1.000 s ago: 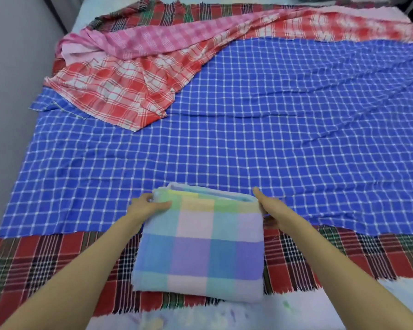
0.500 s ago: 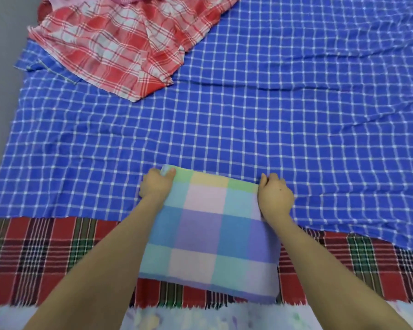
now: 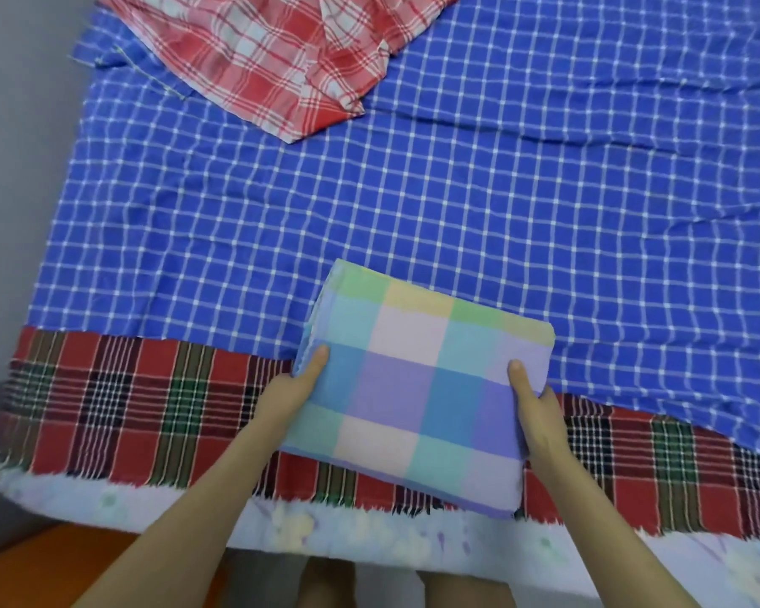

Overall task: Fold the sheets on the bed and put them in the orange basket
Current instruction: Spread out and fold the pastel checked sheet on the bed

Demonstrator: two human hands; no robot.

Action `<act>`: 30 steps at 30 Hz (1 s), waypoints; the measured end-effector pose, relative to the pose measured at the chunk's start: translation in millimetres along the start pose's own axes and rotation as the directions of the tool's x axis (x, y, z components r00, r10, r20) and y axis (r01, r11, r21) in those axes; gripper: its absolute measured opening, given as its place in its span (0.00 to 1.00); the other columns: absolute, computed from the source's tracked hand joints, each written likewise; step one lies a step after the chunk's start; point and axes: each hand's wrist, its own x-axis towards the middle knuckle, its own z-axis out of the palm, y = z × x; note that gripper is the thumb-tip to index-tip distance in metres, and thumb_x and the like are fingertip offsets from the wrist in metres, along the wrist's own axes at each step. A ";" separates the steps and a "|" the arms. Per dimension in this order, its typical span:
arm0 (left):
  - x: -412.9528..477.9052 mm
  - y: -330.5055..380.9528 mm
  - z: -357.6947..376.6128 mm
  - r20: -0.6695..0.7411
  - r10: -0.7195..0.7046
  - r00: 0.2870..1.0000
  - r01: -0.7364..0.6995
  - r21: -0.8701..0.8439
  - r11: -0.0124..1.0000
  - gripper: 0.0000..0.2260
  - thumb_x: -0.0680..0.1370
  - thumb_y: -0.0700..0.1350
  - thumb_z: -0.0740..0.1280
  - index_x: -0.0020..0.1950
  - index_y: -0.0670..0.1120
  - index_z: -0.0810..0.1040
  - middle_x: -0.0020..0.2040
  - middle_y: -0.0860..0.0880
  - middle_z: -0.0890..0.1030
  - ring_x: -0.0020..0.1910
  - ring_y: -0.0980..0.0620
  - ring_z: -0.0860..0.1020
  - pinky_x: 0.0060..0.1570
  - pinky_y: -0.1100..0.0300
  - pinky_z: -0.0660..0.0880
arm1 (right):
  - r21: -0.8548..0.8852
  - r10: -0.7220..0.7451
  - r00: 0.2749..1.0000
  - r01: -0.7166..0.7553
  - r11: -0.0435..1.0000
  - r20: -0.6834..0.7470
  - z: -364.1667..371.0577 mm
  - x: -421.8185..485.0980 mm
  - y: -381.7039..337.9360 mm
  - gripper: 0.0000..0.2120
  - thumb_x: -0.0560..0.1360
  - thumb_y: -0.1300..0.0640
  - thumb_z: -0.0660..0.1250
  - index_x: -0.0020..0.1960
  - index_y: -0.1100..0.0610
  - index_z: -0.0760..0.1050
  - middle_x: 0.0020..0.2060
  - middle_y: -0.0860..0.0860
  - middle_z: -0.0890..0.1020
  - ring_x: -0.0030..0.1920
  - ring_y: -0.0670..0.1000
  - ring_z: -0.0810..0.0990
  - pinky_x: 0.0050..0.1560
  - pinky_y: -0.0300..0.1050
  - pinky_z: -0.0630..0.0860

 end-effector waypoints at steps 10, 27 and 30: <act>-35.2 -35.6 -104.4 -0.237 0.132 0.962 -0.191 -0.246 0.950 0.31 0.57 0.71 0.71 0.31 0.42 0.71 0.34 0.41 0.76 0.34 0.47 0.75 0.36 0.51 0.71 | 0.211 -0.244 0.967 0.253 0.944 -0.065 72.2 -95.6 -36.7 0.13 0.70 0.40 0.69 0.41 0.50 0.73 0.37 0.48 0.78 0.36 0.48 0.76 0.39 0.46 0.72; 5.1 -208.1 -303.0 -0.592 0.011 0.806 0.234 0.336 0.912 0.35 0.71 0.66 0.65 0.69 0.43 0.68 0.65 0.36 0.70 0.63 0.37 0.69 0.60 0.45 0.66 | -0.411 -0.164 0.825 0.430 0.804 0.541 316.2 -167.1 -10.2 0.25 0.67 0.38 0.72 0.46 0.59 0.74 0.37 0.55 0.79 0.38 0.54 0.79 0.40 0.53 0.76; 11.9 -200.4 -272.5 -0.655 0.271 0.705 -0.001 0.381 0.925 0.27 0.71 0.56 0.71 0.63 0.41 0.74 0.58 0.36 0.74 0.57 0.36 0.71 0.56 0.46 0.67 | -0.315 -0.098 0.843 0.302 0.900 0.528 330.2 -147.6 -34.0 0.49 0.54 0.32 0.77 0.65 0.59 0.69 0.54 0.53 0.80 0.50 0.54 0.81 0.51 0.54 0.79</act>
